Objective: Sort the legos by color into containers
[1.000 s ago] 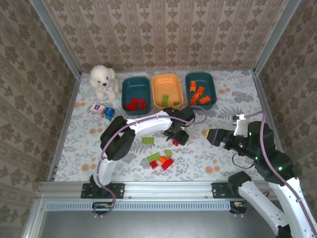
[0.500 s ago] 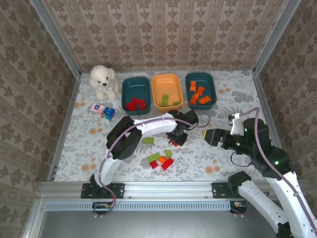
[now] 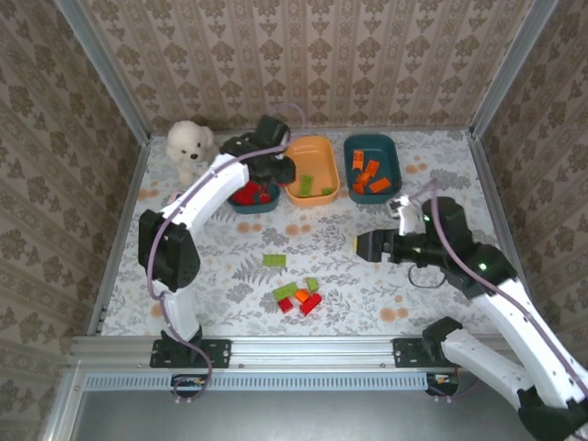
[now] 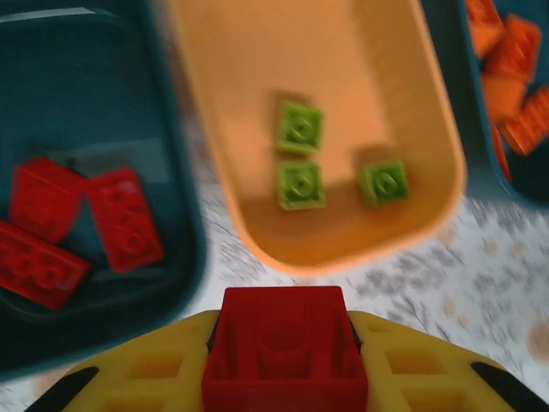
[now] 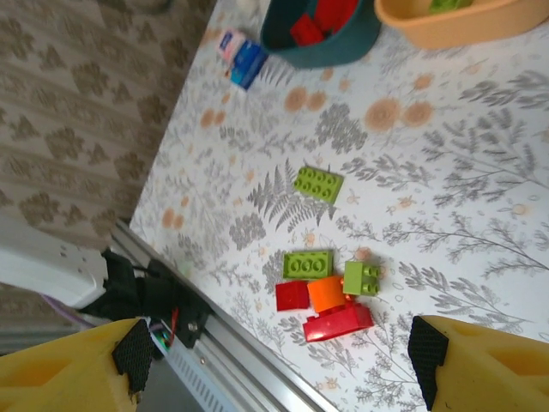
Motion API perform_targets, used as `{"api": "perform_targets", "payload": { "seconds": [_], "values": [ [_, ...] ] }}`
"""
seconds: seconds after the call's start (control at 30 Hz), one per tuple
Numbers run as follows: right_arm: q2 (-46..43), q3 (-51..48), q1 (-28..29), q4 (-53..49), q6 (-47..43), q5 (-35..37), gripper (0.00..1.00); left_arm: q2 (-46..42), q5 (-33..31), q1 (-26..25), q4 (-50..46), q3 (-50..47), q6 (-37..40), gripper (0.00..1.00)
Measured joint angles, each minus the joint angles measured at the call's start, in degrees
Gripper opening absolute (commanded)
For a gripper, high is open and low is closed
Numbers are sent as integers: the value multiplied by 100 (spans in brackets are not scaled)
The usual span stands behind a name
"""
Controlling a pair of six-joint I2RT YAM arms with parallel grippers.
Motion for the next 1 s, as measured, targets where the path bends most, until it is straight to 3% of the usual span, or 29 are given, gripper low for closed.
{"api": "perform_targets", "payload": {
  "seconds": [0.17,0.4,1.0],
  "values": [
    [804,240,365,409,-153,39,81,863,63,629,17,654,-2,31],
    [1126,411,514,706,-175,76,81,2288,-271,1137,-369,1834,-20,31],
    [1211,490,540,706,-175,299,82,3268,-1390,1279,-1377,2968,-20,36]
  ]
}}
